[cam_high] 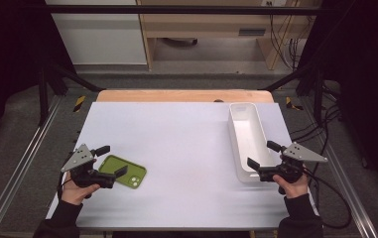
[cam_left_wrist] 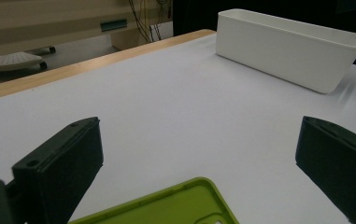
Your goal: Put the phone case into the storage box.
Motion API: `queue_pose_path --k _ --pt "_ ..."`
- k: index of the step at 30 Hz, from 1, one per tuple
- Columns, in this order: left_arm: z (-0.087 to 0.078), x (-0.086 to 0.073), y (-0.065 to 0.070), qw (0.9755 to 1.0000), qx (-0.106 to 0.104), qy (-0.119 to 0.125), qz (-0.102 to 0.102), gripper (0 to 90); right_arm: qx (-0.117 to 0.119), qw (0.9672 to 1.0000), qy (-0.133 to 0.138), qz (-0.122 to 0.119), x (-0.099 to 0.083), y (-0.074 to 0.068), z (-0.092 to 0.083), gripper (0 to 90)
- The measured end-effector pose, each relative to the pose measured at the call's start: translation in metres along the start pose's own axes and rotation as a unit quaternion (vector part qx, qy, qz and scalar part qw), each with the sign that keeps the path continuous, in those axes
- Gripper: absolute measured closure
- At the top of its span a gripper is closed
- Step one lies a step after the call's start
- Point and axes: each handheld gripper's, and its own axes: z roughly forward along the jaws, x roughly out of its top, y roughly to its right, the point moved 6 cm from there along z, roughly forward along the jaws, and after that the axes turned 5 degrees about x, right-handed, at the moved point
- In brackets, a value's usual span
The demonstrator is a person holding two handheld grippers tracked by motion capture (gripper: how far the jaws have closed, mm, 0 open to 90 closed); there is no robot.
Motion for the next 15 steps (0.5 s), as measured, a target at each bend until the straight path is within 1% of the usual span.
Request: queue_pose_path --k 9,15 --pt "-0.0006 -0.0004 0.0001 1.0000 0.000 0.000 -0.001 0.5 0.001 1.0000 0.005 -0.001 0.0011 0.0002 -0.0014 0.6" --pt "-0.0009 -0.0021 0.0007 1.0000 0.000 -0.006 -0.002 1.2 0.000 1.0000 0.003 0.000 0.0013 0.0007 -0.0016 0.5"
